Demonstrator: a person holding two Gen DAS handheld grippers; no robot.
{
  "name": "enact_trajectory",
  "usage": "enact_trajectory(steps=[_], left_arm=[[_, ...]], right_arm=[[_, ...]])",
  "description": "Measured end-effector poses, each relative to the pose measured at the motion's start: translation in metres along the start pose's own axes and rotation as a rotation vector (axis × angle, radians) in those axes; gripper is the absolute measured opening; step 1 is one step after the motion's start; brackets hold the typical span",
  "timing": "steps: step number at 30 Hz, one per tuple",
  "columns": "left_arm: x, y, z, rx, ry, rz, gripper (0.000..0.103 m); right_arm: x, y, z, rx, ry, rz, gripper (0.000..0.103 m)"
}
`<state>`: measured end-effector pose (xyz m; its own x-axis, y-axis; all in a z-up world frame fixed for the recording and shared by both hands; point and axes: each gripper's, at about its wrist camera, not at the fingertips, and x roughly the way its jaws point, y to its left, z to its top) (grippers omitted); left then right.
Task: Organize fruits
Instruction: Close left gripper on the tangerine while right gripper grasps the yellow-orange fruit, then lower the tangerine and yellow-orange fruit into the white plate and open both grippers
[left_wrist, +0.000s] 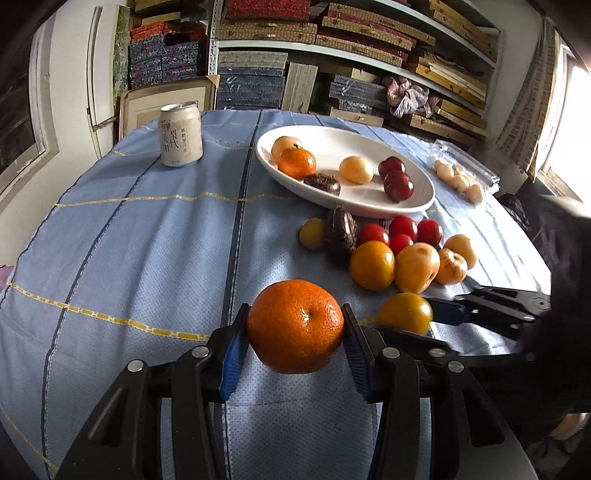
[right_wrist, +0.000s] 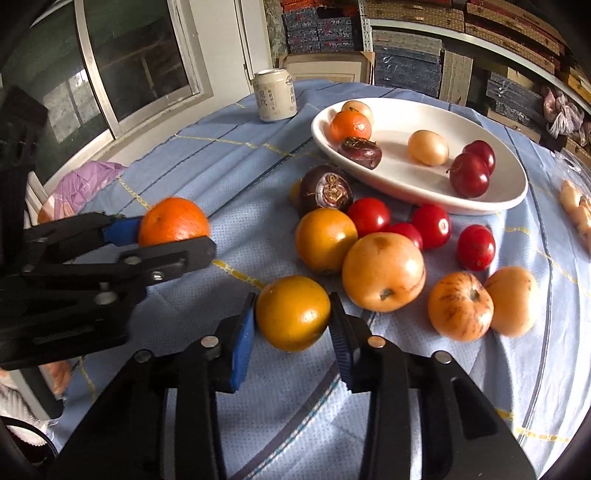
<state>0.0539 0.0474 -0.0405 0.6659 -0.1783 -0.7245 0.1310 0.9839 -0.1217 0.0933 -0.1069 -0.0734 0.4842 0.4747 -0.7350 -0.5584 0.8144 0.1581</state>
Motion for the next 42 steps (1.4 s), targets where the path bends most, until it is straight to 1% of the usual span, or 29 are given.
enact_trajectory(steps=[5,8,11,13,15,16,18,20,24,27,30,34,35,36,38,39,42], left_arm=[[0.006,-0.007,-0.004,0.016,0.017,-0.020,0.048],[0.009,-0.016,0.003,0.041,0.023,-0.033,0.048],[0.012,-0.026,0.022,0.095,0.020,-0.009,0.048],[0.014,-0.029,0.044,0.111,0.009,0.010,0.048],[0.016,-0.027,0.072,0.097,-0.013,0.017,0.048],[0.019,-0.026,0.084,0.088,-0.014,0.015,0.048],[0.028,-0.024,0.111,0.067,-0.012,0.013,0.048],[0.046,-0.023,0.143,0.052,-0.004,0.026,0.048],[0.086,-0.026,0.193,0.025,0.022,0.041,0.048],[0.120,-0.035,0.215,0.024,0.065,0.044,0.048],[0.152,-0.041,0.225,0.031,0.113,0.050,0.048],[0.179,-0.041,0.227,0.015,0.169,0.041,0.049],[0.182,-0.041,0.227,0.014,0.171,0.044,0.049],[0.183,-0.040,0.227,0.012,0.167,0.048,0.049],[0.178,-0.037,0.228,-0.003,0.148,0.047,0.051],[0.174,-0.036,0.229,-0.011,0.138,0.042,0.052],[0.143,-0.032,0.232,-0.012,0.077,0.039,0.052]], right_arm=[[-0.031,-0.013,-0.019,0.031,-0.040,0.000,0.037],[-0.054,-0.033,-0.020,0.058,-0.080,-0.051,0.037],[-0.086,-0.066,0.000,0.119,-0.155,-0.098,0.037],[-0.102,-0.079,0.016,0.136,-0.206,-0.122,0.037],[-0.116,-0.090,0.039,0.138,-0.260,-0.144,0.037],[-0.118,-0.092,0.047,0.135,-0.271,-0.144,0.037],[-0.114,-0.092,0.060,0.119,-0.276,-0.138,0.037],[-0.095,-0.087,0.072,0.089,-0.256,-0.129,0.037],[-0.039,-0.081,0.093,0.032,-0.172,-0.101,0.037],[-0.007,-0.082,0.103,0.008,-0.111,-0.087,0.037],[0.014,-0.087,0.111,-0.006,-0.067,-0.077,0.037],[0.029,-0.100,0.113,0.012,-0.028,-0.065,0.037],[0.031,-0.103,0.113,0.018,-0.026,-0.060,0.038],[0.030,-0.106,0.112,0.026,-0.040,-0.060,0.038],[0.028,-0.108,0.113,0.034,-0.056,-0.066,0.049],[0.025,-0.110,0.113,0.038,-0.063,-0.063,0.049],[0.002,-0.111,0.111,0.060,-0.112,-0.063,0.049]])
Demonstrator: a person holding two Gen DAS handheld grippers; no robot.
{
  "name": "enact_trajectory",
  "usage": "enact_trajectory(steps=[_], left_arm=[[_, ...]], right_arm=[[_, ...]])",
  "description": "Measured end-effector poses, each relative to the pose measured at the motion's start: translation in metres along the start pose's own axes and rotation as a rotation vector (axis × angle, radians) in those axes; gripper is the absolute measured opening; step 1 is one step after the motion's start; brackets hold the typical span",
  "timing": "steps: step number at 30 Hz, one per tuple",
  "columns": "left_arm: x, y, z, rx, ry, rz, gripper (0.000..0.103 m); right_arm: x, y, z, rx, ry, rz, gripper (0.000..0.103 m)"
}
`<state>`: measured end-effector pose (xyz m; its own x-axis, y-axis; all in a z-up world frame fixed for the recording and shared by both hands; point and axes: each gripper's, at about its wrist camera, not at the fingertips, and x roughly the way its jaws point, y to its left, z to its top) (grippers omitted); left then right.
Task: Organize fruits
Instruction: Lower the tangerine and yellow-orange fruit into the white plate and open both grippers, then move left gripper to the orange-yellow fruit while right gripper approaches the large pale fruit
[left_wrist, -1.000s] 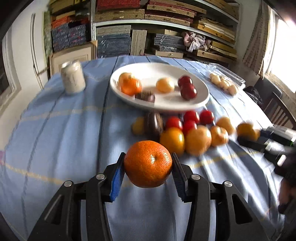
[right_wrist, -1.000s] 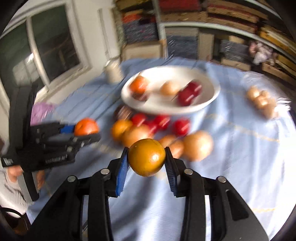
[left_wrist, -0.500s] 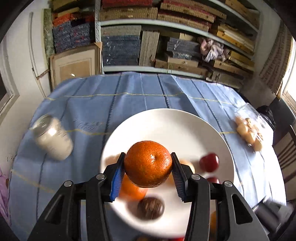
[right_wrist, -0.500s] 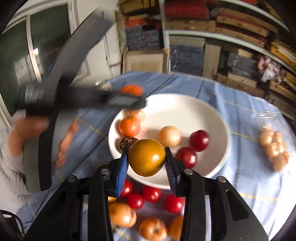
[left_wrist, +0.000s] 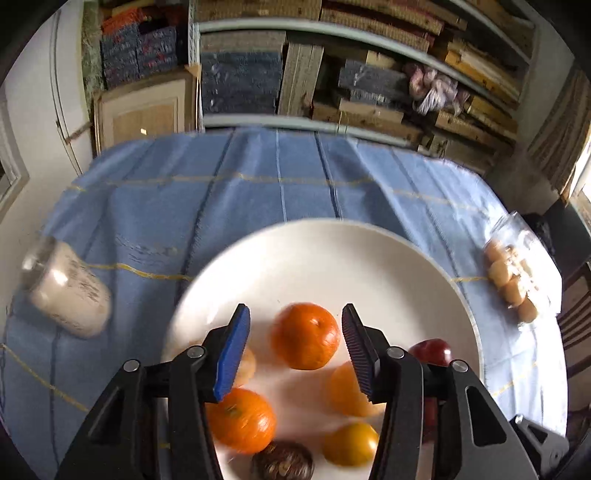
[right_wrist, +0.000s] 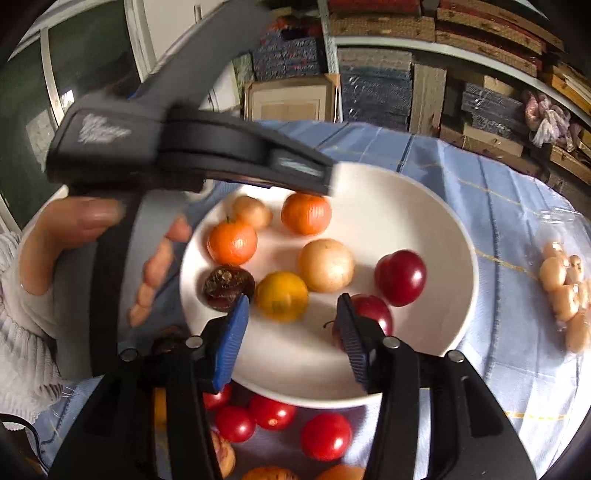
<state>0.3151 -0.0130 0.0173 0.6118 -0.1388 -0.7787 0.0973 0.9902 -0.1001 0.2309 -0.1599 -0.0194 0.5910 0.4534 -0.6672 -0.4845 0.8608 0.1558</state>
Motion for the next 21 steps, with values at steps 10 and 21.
enact_trajectory(steps=[10,21], left_arm=[[-0.115,0.015,-0.079,0.048,-0.159,0.057,0.067],[-0.124,-0.004,-0.202,0.110,-0.212,0.056,0.067]], right_arm=[[-0.105,-0.004,-0.037,0.110,-0.204,-0.036,0.086],[-0.118,-0.015,-0.112,0.166,-0.217,-0.104,0.088]])
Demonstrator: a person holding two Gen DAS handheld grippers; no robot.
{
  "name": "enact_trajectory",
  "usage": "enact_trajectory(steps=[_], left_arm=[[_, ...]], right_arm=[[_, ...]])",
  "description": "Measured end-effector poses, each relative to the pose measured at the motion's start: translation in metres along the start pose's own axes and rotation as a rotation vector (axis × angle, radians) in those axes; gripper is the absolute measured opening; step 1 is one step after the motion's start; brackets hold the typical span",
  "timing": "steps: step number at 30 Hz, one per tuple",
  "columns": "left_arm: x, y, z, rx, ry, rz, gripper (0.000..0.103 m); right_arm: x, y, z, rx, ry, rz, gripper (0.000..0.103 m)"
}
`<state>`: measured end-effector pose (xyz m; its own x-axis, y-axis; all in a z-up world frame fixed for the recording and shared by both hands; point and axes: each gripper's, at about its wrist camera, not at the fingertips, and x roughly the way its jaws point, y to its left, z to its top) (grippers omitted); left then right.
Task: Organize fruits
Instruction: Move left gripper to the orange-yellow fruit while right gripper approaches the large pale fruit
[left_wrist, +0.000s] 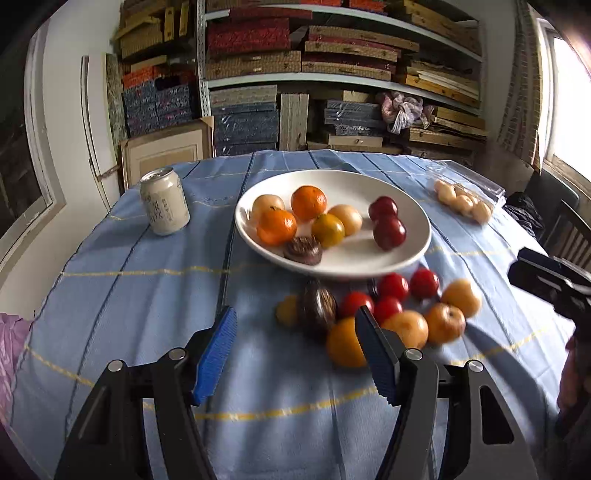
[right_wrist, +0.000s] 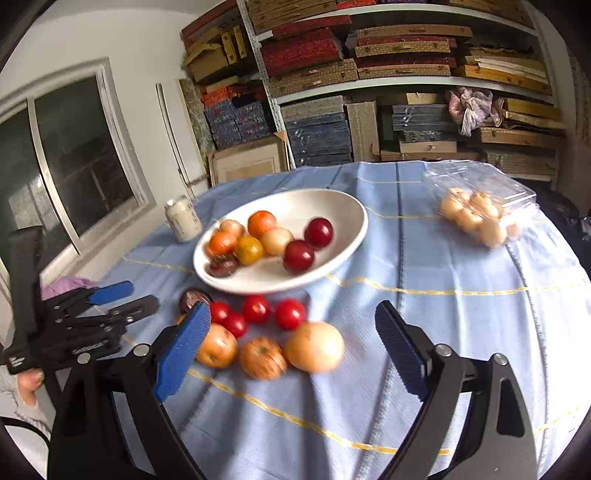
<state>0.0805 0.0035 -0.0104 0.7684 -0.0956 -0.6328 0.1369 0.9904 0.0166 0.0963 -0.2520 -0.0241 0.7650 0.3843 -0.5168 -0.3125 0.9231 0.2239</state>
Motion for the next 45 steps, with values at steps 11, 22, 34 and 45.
enact_trajectory(steps=[11,22,34,45], left_arm=[[0.030,0.020,-0.010,-0.085,0.099,-0.069,0.069],[0.030,0.015,-0.009,-0.126,0.097,-0.156,0.072],[0.042,-0.005,-0.017,0.022,0.140,-0.051,0.086],[0.037,-0.010,-0.020,0.080,0.121,-0.081,0.049]], right_arm=[[0.032,-0.016,-0.008,-0.052,0.109,-0.092,0.065],[0.041,-0.017,-0.011,-0.001,0.145,-0.060,0.067],[0.041,-0.017,-0.011,0.015,0.148,-0.055,0.068],[0.043,-0.016,-0.013,0.012,0.161,-0.049,0.069]])
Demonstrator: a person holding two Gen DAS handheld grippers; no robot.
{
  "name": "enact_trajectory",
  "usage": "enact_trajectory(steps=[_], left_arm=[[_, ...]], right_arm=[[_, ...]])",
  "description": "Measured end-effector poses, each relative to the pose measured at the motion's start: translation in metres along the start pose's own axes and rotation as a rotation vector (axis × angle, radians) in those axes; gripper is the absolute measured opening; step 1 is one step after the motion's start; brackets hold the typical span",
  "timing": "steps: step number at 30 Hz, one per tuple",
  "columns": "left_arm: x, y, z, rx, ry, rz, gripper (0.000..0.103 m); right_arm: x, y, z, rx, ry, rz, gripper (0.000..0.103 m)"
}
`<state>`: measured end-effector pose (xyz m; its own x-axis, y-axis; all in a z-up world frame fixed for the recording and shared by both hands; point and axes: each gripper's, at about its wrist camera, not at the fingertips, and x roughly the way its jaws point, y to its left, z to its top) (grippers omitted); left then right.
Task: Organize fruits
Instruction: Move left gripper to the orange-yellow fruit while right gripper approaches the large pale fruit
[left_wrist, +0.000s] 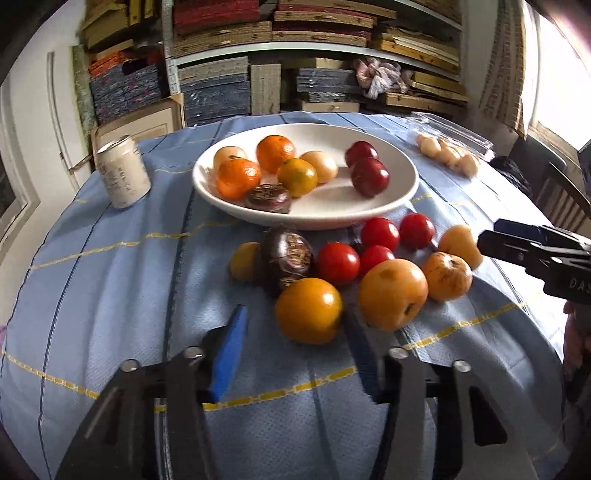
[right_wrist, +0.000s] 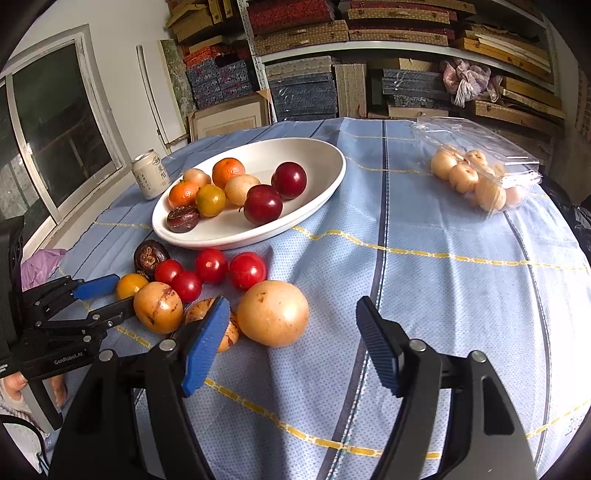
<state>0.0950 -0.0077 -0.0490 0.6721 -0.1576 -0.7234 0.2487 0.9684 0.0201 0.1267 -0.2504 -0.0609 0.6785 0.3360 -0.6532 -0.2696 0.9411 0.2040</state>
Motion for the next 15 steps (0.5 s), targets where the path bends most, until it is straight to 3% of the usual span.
enact_trajectory(steps=[6,15], left_arm=[[0.0052,0.0065,0.0011,-0.043,0.016,-0.056,0.039],[0.0053,0.0060,0.0009,-0.052,0.023,-0.061,0.039]], right_arm=[[0.0039,0.0043,-0.0030,-0.017,0.015,0.004,0.069],[0.0070,0.0062,-0.0028,-0.022,0.026,0.004,0.069]])
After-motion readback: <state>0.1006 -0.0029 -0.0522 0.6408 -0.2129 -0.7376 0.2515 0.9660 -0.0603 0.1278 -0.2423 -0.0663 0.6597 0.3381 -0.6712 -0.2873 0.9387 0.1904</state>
